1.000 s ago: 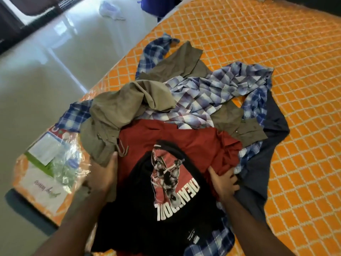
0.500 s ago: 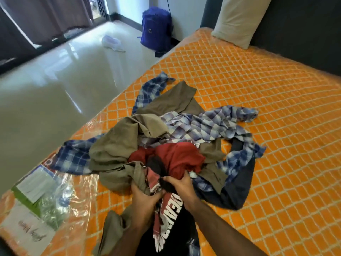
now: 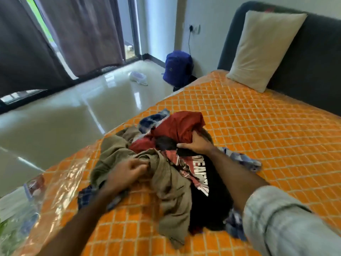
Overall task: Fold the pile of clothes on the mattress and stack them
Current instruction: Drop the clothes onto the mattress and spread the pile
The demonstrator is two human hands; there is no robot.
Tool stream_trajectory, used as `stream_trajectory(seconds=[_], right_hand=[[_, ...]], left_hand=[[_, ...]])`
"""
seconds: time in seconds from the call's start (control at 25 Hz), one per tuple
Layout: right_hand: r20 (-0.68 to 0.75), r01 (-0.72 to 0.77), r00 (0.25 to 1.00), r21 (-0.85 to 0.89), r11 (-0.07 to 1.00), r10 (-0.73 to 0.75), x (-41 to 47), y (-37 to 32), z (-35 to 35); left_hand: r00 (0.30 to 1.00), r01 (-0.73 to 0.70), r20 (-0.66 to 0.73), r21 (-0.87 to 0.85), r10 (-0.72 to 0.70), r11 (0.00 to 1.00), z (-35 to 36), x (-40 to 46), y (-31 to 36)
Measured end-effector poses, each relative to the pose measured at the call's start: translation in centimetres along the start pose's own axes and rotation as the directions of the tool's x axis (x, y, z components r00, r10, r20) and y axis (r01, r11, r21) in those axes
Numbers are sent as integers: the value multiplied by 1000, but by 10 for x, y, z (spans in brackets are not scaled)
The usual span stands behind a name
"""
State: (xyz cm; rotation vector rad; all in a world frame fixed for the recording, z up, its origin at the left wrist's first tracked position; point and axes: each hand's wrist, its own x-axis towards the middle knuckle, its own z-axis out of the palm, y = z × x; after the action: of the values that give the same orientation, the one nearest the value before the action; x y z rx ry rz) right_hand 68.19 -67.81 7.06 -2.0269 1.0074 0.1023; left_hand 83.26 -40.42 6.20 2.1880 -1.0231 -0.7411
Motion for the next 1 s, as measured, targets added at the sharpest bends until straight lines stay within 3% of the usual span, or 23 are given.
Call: stream_trajectory(seconds=[0.08, 0.12, 0.2, 0.32, 0.48, 0.68, 0.92, 1.0], right_hand=[[-105, -97, 990, -23, 995, 94, 10, 44, 12], [-184, -139, 974, -19, 990, 133, 4, 68, 21], [-232, -196, 956, -53, 979, 179, -6, 113, 47], [-80, -218, 974, -111, 970, 210, 7, 147, 72], [-17, -220, 975, -228, 949, 222, 49, 161, 95], [-41, -250, 966, -371, 894, 254, 81, 181, 111], [-88, -249, 968, -425, 870, 234, 75, 182, 112], [-95, -235, 972, -444, 865, 215, 72, 179, 109]], left_hand=[[950, 85, -310, 175, -28, 981, -4, 16, -29], [918, 166, -390, 209, -73, 964, 1, 24, -39], [889, 375, -354, 198, -291, 906, 8, 35, -55], [862, 492, -207, 121, -463, 862, 13, 66, -83], [888, 443, -182, 84, -423, 893, 16, 116, -128], [954, 211, -151, -276, -259, 938, 62, 159, -144], [962, 250, -35, -271, -269, 930, 79, 160, -109], [963, 235, -55, -318, -265, 919, 103, 156, -86]])
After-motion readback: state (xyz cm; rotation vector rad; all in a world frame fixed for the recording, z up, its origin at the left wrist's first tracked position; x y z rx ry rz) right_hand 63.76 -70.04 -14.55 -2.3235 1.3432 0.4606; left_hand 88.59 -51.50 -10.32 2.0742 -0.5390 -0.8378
